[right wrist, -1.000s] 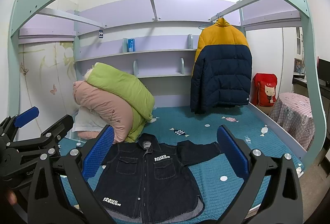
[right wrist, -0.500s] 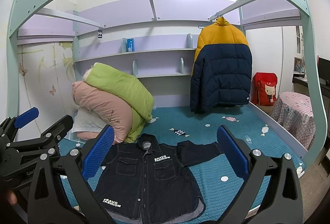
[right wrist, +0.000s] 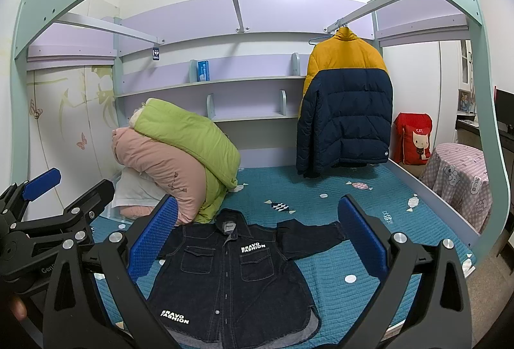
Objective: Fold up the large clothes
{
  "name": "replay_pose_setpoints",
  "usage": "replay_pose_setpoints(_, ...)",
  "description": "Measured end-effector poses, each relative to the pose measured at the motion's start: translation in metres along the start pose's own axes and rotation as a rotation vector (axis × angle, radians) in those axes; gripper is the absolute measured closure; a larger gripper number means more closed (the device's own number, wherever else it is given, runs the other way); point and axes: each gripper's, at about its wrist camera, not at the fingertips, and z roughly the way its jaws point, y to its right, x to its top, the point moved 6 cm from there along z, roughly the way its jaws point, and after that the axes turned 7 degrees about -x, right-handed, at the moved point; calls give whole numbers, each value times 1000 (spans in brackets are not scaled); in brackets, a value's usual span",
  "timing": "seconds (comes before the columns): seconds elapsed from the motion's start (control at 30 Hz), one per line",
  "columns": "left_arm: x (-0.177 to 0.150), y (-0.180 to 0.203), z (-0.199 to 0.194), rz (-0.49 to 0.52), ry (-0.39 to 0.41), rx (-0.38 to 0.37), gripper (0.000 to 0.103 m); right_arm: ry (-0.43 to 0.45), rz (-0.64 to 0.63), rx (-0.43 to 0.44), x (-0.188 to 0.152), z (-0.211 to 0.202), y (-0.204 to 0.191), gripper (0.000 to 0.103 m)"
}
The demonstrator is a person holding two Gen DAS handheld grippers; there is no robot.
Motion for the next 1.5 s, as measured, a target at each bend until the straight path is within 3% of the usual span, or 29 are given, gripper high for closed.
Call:
replay_pose_setpoints(1.2, -6, -12, 3, -31, -6, -2, 4, 1, -38, -4, -14, -7, -16, 7)
replay_pose_setpoints(1.5, -20, -24, 40, -43, -64, 8, 4, -56, -47, 3, -25, 27, -22, 7)
